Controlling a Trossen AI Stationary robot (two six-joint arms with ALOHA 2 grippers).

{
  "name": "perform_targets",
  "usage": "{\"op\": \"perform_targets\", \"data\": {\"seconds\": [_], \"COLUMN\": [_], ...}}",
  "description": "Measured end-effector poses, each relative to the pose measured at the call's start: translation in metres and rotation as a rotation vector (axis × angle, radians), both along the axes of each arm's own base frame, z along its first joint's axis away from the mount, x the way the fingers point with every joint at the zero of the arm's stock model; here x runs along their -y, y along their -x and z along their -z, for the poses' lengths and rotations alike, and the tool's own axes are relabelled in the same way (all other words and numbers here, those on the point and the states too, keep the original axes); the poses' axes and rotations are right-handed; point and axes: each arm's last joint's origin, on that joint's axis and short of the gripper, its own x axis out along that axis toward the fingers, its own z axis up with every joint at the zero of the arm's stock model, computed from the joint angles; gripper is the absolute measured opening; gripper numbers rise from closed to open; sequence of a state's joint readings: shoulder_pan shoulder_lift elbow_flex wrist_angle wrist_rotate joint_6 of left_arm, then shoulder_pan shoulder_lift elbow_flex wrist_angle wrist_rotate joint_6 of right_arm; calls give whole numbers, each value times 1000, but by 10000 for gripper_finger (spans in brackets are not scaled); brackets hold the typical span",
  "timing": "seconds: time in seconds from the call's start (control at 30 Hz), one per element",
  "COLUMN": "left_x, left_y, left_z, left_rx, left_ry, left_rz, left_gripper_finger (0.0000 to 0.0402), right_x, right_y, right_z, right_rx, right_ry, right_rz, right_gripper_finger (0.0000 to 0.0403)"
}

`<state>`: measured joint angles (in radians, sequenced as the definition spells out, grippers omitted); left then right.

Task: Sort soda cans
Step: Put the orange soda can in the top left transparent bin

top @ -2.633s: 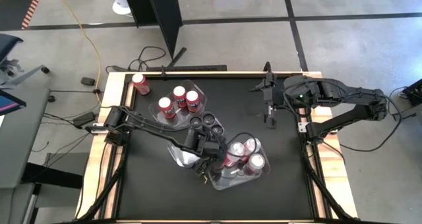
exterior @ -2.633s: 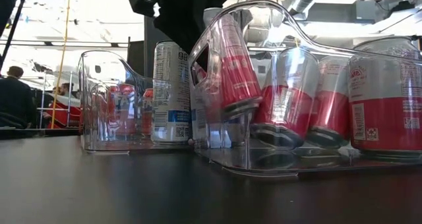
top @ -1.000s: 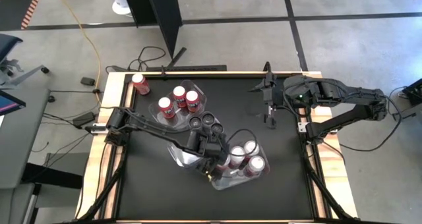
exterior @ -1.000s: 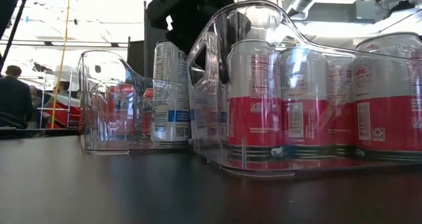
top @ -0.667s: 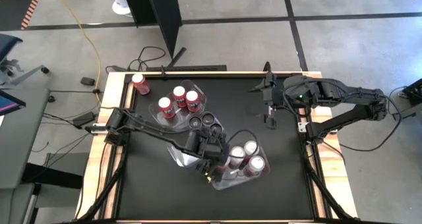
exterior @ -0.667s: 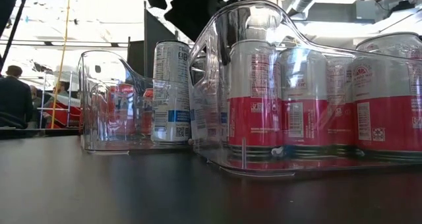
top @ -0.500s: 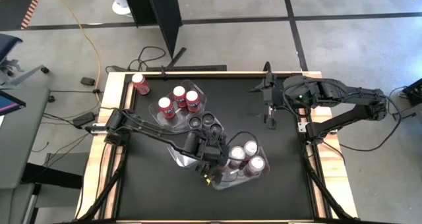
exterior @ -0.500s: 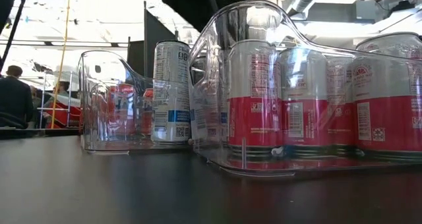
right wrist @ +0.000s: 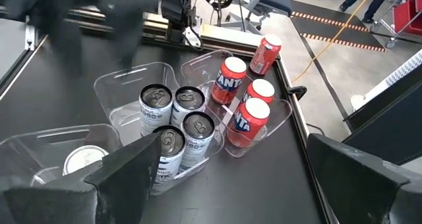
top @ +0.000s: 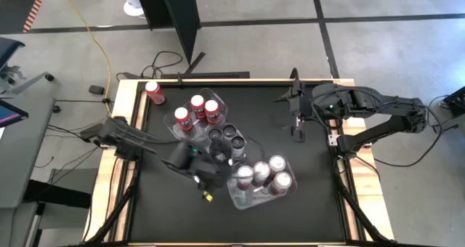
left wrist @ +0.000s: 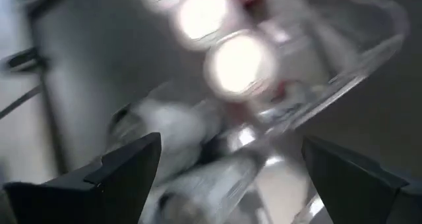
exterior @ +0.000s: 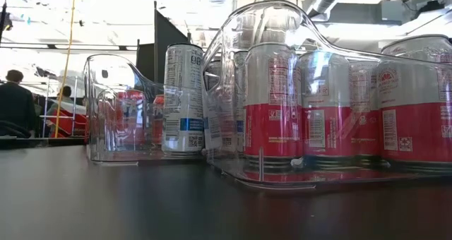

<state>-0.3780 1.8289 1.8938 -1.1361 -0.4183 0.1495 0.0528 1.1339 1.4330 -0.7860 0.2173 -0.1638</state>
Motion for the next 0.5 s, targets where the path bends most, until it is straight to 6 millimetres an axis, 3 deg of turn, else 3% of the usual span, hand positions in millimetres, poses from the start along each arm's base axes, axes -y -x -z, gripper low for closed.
{"op": "perform_targets", "data": {"seconds": [0.1,0.23,0.5], "left_x": [-18,-59,-159], "left_y": [31,75,152], "left_z": [-27,-50,-49], "left_rx": [73,169,305], "left_ry": [-93,-103,18], "left_rz": [-196,-516,-1127], "left_gripper_finger": [362,362,362], "right_x": [0,0,-1], "right_y": [0,-1,-19], "right_z": [0,0,10], "right_rx": [0,-1,-48], "right_ry": [0,0,16], "right_rz": [0,0,-8], "right_gripper_finger": [397,397,397]}}
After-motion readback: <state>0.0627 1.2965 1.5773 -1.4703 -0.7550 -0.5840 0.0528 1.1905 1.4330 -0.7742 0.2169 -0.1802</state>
